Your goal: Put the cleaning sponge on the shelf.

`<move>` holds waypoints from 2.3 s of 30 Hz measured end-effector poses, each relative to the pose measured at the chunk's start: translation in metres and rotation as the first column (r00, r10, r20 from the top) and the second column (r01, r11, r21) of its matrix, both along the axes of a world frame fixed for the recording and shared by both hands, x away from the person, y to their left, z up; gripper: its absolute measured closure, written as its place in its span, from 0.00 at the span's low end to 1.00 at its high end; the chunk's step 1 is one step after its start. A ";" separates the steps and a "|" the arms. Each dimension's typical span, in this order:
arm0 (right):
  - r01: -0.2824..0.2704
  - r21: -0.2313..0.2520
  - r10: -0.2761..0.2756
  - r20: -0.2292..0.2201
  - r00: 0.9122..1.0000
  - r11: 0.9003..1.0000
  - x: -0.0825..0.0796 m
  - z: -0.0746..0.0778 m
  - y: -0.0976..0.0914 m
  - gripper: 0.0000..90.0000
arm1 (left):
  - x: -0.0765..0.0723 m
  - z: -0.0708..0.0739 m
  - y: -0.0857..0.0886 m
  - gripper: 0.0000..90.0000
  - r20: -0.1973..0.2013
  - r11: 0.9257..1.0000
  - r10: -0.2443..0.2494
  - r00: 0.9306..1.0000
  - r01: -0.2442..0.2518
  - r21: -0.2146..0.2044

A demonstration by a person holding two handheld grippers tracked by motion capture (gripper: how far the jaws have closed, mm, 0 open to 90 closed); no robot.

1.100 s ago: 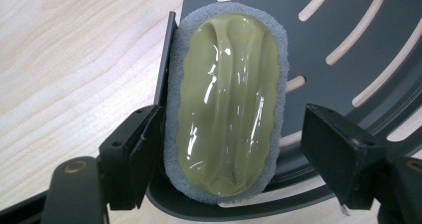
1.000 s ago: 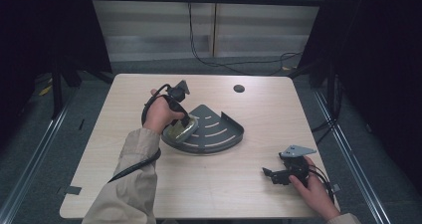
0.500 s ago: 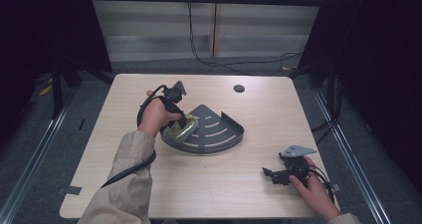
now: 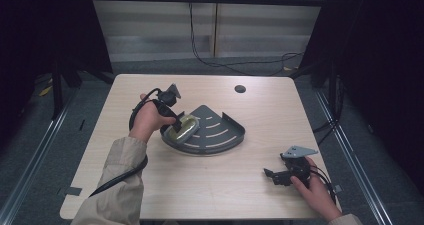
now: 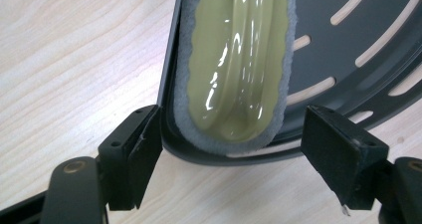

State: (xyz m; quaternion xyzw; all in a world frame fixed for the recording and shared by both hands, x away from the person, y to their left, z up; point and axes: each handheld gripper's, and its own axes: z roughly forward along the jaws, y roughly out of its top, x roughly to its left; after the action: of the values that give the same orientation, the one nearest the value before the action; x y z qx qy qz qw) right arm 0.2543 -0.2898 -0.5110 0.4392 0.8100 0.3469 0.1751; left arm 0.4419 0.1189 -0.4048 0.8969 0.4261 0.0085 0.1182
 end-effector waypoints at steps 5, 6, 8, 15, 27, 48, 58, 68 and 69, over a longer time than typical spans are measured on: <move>0.000 0.000 0.000 0.000 1.000 1.000 0.000 0.000 0.000 0.12 | -0.005 0.000 0.006 0.27 -0.006 1.000 0.006 1.000 -0.006 -0.008; -0.001 0.001 0.001 0.000 1.000 1.000 0.000 0.000 0.000 0.12 | -0.006 0.000 0.007 0.27 -0.010 1.000 0.000 1.000 0.000 -0.003; -0.001 0.001 0.001 0.000 1.000 1.000 0.000 0.000 0.000 0.12 | -0.008 0.000 0.010 0.27 -0.012 1.000 0.002 1.000 -0.002 -0.005; 0.003 0.002 -0.003 -0.004 1.000 1.000 0.000 0.000 0.000 0.12 | -0.014 -0.002 0.018 0.27 -0.016 1.000 -0.006 1.000 0.006 -0.011; 0.001 0.000 -0.001 -0.004 1.000 1.000 0.000 0.000 0.000 0.12 | -0.027 -0.007 0.033 0.27 -0.020 1.000 0.003 1.000 -0.003 -0.020; 0.000 0.002 0.000 -0.004 1.000 1.000 0.000 0.000 0.000 0.12 | -0.049 -0.028 0.066 0.27 -0.025 0.998 0.035 0.999 -0.036 -0.050; 0.001 0.004 -0.001 -0.005 1.000 1.000 0.000 0.000 0.000 0.12 | -0.063 -0.044 0.082 0.27 -0.029 0.996 0.061 0.998 -0.063 -0.070; -0.001 0.003 0.001 -0.003 1.000 1.000 0.000 0.000 0.000 0.12 | -0.075 -0.053 0.093 0.27 -0.017 0.995 0.060 0.998 -0.061 -0.079; 0.000 0.003 0.000 -0.004 1.000 1.000 0.000 0.000 0.000 0.12 | -0.076 -0.054 0.095 0.27 -0.008 0.995 0.064 0.998 -0.064 -0.079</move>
State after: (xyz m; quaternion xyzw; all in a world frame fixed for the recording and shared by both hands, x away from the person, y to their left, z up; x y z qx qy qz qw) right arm 0.2541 -0.2898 -0.5109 0.4402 0.8097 0.3474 0.1728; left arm 0.3658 0.2135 -0.4588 0.8774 0.4550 -0.0073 0.1522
